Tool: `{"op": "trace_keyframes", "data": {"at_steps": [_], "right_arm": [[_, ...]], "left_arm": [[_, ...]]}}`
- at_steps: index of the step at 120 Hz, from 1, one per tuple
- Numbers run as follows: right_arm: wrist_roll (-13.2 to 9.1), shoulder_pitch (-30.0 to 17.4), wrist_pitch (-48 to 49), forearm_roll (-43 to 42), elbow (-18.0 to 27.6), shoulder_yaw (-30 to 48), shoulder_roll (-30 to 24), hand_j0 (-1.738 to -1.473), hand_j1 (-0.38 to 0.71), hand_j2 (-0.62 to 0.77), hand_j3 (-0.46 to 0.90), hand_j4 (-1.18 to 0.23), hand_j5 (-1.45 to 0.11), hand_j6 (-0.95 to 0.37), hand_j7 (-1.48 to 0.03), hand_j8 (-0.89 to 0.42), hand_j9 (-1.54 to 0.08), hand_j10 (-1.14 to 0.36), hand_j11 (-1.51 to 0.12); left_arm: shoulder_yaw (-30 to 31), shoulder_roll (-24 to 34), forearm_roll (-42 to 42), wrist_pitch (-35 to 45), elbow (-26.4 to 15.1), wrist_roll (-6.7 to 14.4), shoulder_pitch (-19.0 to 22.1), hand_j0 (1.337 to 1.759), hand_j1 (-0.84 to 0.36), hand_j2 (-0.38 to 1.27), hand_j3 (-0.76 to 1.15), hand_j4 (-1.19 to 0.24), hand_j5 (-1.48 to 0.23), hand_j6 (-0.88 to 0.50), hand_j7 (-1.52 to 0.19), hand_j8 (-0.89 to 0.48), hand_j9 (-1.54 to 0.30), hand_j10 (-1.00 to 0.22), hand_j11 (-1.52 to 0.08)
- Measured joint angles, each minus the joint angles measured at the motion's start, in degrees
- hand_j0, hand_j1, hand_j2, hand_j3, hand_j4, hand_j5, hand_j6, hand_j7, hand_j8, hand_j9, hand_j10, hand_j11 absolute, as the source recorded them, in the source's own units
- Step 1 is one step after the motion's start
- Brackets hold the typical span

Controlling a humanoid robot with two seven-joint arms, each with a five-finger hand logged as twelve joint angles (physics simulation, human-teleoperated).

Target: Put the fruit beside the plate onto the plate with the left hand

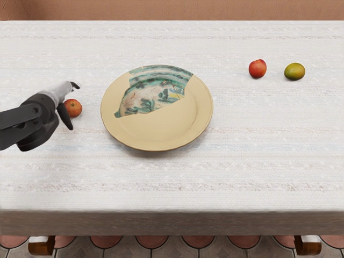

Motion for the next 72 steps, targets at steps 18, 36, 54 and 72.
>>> {"op": "trace_keyframes", "data": {"at_steps": [18,36,54,72], "right_arm": [[0.0,0.0,0.0,0.0,0.0,0.0,0.0,-1.658,-0.35,0.0,0.0,0.0,0.0,0.0,0.0,0.0,0.0,0.0,0.0],[0.0,0.0,0.0,0.0,0.0,0.0,0.0,-1.658,-0.35,0.0,0.0,0.0,0.0,0.0,0.0,0.0,0.0,0.0,0.0],[0.0,0.0,0.0,0.0,0.0,0.0,0.0,-1.658,-0.35,0.0,0.0,0.0,0.0,0.0,0.0,0.0,0.0,0.0,0.0],[0.0,0.0,0.0,0.0,0.0,0.0,0.0,-1.658,-0.35,0.0,0.0,0.0,0.0,0.0,0.0,0.0,0.0,0.0,0.0]], "left_arm": [[0.2,0.1,0.0,0.2,3.0,0.0,-0.1,1.658,0.06,0.05,0.0,-0.25,-0.31,-0.25,-0.31,-0.25,-0.31,-0.25,-0.31],[0.2,-2.5,0.1,0.4,6.8,0.0,0.0,1.658,0.04,0.06,0.0,-0.27,-0.34,-0.27,-0.34,-0.27,-0.34,-0.27,-0.34],[0.3,-3.3,0.1,0.5,7.9,0.0,-0.2,1.658,0.02,0.06,0.0,-0.28,-0.36,-0.28,-0.36,-0.28,-0.36,-0.28,-0.36],[0.3,-3.4,0.1,0.5,8.4,0.0,0.0,1.658,0.01,0.06,0.0,-0.29,-0.37,-0.29,-0.37,-0.29,-0.37,-0.29,-0.37]]}}
